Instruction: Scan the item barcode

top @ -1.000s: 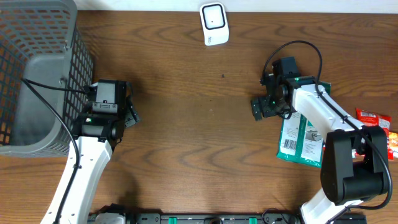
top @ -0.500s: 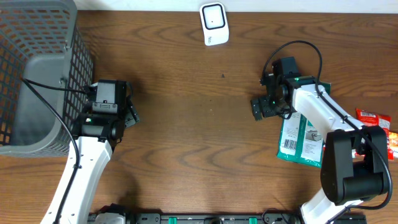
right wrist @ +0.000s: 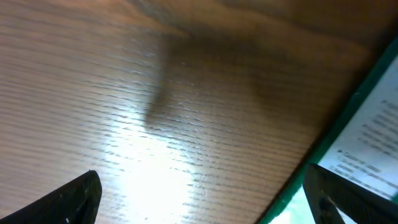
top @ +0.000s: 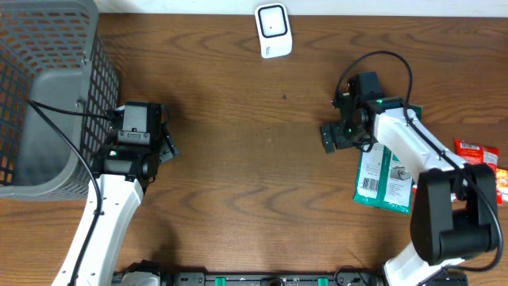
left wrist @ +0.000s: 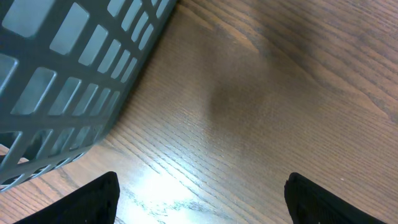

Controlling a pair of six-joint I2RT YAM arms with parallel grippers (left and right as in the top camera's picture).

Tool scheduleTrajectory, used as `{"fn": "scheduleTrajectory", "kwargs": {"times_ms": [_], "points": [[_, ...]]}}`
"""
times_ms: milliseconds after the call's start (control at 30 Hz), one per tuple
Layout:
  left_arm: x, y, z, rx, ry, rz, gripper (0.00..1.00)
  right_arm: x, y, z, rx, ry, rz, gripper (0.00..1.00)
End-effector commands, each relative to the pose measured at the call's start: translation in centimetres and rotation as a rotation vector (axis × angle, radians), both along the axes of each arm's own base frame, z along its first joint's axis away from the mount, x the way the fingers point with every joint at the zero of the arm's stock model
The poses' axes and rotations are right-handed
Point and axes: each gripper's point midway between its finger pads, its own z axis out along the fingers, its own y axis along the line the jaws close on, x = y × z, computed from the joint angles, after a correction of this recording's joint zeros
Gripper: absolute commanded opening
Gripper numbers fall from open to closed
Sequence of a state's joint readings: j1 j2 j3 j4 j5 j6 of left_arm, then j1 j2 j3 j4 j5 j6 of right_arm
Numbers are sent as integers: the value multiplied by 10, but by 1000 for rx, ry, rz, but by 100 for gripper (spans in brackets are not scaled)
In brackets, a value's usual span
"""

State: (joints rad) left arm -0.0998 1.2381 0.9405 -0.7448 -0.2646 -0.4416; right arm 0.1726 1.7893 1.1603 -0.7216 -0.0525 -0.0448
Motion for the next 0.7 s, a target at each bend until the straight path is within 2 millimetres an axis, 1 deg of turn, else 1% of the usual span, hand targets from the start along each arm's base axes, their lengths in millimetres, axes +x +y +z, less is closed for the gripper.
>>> {"fn": "scheduleTrajectory", "kwargs": {"times_ms": [0,67,100,200,233,267,300,333,500,667], "points": [[0,2,0,5,3,8,86,8,13,41,25,-115,39,99],[0,2,0,5,3,8,86,7,21,61,37,-171,59,99],[0,2,0,5,3,8,86,7,23,68,42,-191,65,99],[0,2,0,5,3,8,86,4,31,107,66,-296,88,99],[0,2,0,5,3,8,86,2,32,115,71,-318,90,99],[0,2,0,5,3,8,86,1,33,128,79,-353,94,99],[0,2,0,5,3,8,86,-2,32,143,88,-395,94,99],[0,2,0,5,3,8,86,-3,32,151,93,-420,93,99],[0,2,0,5,3,8,86,-21,27,210,129,-588,91,99],[0,2,0,5,3,8,86,-43,21,257,159,-731,90,99]]}}
